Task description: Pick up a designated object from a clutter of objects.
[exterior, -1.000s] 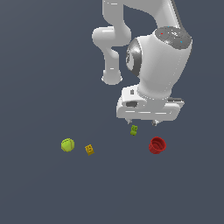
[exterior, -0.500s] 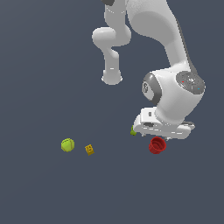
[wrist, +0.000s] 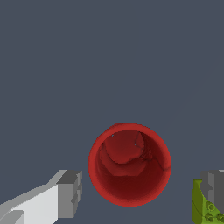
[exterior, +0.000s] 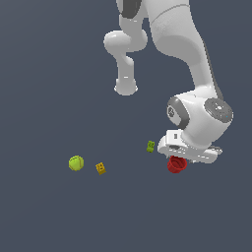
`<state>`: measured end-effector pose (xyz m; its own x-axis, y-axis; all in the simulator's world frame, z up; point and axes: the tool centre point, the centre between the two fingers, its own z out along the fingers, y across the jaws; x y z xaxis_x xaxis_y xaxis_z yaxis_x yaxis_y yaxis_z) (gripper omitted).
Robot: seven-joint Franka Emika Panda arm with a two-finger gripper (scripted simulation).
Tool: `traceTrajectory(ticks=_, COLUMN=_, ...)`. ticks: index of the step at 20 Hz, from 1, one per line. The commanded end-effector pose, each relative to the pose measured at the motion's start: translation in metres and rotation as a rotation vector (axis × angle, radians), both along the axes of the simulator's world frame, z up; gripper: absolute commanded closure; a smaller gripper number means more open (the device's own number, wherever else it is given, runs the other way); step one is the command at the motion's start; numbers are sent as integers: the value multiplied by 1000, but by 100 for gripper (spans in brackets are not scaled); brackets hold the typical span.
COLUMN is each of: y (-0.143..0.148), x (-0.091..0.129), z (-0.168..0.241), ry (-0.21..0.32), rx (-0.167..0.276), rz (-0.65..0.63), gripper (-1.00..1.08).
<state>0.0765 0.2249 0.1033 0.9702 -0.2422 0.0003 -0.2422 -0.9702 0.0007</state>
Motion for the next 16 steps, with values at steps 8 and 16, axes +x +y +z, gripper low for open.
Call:
traceTrajectory(ticks=8, y=4, x=-1, z=-12, ry=1, rx=0, rz=-6, gripper=-92)
traceTrajectory(ticks=16, y=4, x=-1, z=-50, ry=0, rx=1, rz=-9, gripper=-92)
